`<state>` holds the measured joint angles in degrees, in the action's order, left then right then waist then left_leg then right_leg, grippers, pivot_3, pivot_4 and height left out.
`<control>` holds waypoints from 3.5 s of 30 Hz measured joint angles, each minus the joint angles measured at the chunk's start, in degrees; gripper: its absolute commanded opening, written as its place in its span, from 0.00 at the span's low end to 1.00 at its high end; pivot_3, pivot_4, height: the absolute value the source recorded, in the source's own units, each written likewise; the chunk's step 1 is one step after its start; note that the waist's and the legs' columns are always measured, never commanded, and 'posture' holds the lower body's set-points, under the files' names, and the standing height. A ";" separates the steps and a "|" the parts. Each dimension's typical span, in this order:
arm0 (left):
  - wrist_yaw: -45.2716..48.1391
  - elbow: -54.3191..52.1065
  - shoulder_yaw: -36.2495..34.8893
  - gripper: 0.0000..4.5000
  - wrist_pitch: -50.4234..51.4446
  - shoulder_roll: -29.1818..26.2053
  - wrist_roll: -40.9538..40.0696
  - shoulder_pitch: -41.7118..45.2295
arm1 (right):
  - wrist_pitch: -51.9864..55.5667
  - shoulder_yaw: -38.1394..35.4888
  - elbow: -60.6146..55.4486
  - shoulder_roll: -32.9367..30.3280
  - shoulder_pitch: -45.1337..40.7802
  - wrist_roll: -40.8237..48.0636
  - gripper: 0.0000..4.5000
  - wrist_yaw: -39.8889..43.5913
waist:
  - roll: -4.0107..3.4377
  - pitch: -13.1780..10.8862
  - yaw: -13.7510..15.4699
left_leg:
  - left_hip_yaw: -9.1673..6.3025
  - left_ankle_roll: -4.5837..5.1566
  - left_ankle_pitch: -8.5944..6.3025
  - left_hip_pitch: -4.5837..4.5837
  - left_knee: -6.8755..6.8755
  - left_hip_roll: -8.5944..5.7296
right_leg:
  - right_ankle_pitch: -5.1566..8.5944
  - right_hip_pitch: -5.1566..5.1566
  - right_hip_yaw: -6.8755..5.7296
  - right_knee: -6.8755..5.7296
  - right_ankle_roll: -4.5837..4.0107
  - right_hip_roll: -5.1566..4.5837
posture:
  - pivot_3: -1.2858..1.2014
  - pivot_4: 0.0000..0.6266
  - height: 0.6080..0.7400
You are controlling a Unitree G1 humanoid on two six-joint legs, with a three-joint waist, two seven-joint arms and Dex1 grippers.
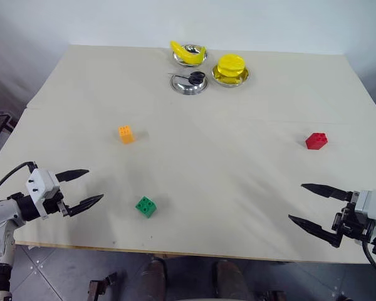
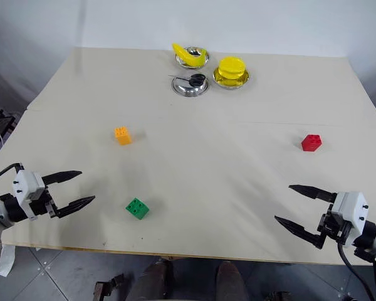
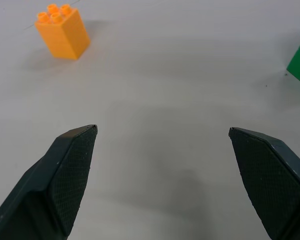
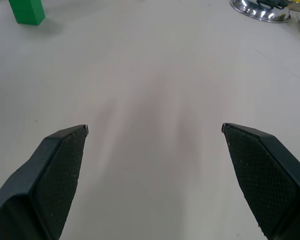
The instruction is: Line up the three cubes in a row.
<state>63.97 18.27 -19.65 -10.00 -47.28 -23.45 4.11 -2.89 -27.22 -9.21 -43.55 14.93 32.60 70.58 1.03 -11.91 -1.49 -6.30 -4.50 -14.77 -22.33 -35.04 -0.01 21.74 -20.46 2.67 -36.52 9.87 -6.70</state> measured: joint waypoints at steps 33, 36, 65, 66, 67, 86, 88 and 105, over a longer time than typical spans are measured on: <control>4.26 -9.62 11.77 1.00 15.09 11.69 -5.83 19.32 | 15.94 -5.47 -2.59 14.99 -13.35 -9.12 1.00 -54.66 | -0.15 0.06 -0.66 | 0.27 -0.28 0.20 0.13 -0.09 -0.01 | 0.00 -0.20 0.41 -0.47 0.00 0.06 | 0.52 0.24 1.00; 4.28 -10.88 11.38 1.00 16.00 11.70 -6.08 18.56 | 25.04 -3.85 -0.89 11.31 -20.14 -8.37 1.00 -56.31 | -0.15 0.06 -0.20 | 0.27 -0.28 0.20 0.11 -0.07 0.03 | 0.00 -0.21 0.40 -0.44 0.00 0.08 | 0.52 0.24 1.00; 2.37 -15.17 10.67 1.00 17.47 12.13 -6.14 16.31 | 27.59 11.00 53.37 6.30 -59.94 -18.21 0.50 -51.53 | -0.16 0.05 -1.51 | 0.54 -0.21 0.18 -0.19 -0.09 0.00 | -0.01 -0.67 0.61 -0.50 0.02 0.04 | 0.52 0.24 1.00; 2.37 -15.18 10.67 1.00 17.46 12.13 -6.14 16.31 | 27.49 11.00 53.99 6.30 -60.00 -18.23 0.43 -51.24 | -0.16 0.05 -1.55 | 0.54 -0.21 0.18 -0.19 -0.09 0.00 | -0.01 -0.67 0.61 -0.51 0.02 0.04 | 0.52 0.24 1.00; 2.36 -15.18 10.67 1.00 17.46 12.13 -6.14 16.31 | 27.17 11.01 54.33 6.30 -60.02 -18.29 0.35 -50.89 | -0.16 0.05 -1.59 | 0.54 -0.21 0.18 -0.19 -0.09 0.00 | -0.01 -0.67 0.61 -0.51 0.02 0.04 | 0.52 0.24 1.00; 3.58 -14.51 9.37 1.00 17.58 10.47 -6.16 14.71 | -0.07 32.98 46.13 -0.51 -57.36 -17.07 0.34 17.67 | -0.19 0.03 -1.55 | 0.57 -0.22 0.16 -0.17 -0.22 0.02 | -0.04 -0.59 0.60 -0.44 0.09 0.02 | 0.52 0.24 1.00; 3.35 -15.33 9.30 1.00 17.91 10.52 -6.29 13.86 | -1.75 33.52 48.35 0.52 -57.86 -17.28 0.34 17.83 | -0.19 0.03 -1.59 | 0.57 -0.22 0.16 -0.17 -0.22 0.02 | -0.04 -0.60 0.61 -0.45 0.09 0.03 | 0.52 0.24 1.00; 2.30 -19.77 7.07 1.00 21.99 7.85 -8.29 11.45 | -8.34 43.12 54.78 -0.70 -58.16 -12.97 0.51 18.31 | -0.19 0.03 -1.69 | 0.57 -0.22 0.16 -0.16 -0.21 0.04 | -0.04 -0.62 0.62 -0.47 0.08 0.04 | 0.52 0.24 1.00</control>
<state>66.27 -1.50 -12.57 11.99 -39.44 -31.74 15.55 -11.23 15.89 45.57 -44.25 -43.24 19.62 88.89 0.84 -11.89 -3.18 -5.73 -4.73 -14.61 -22.49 -35.26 0.03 21.69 -21.08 3.29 -37.00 9.96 -6.66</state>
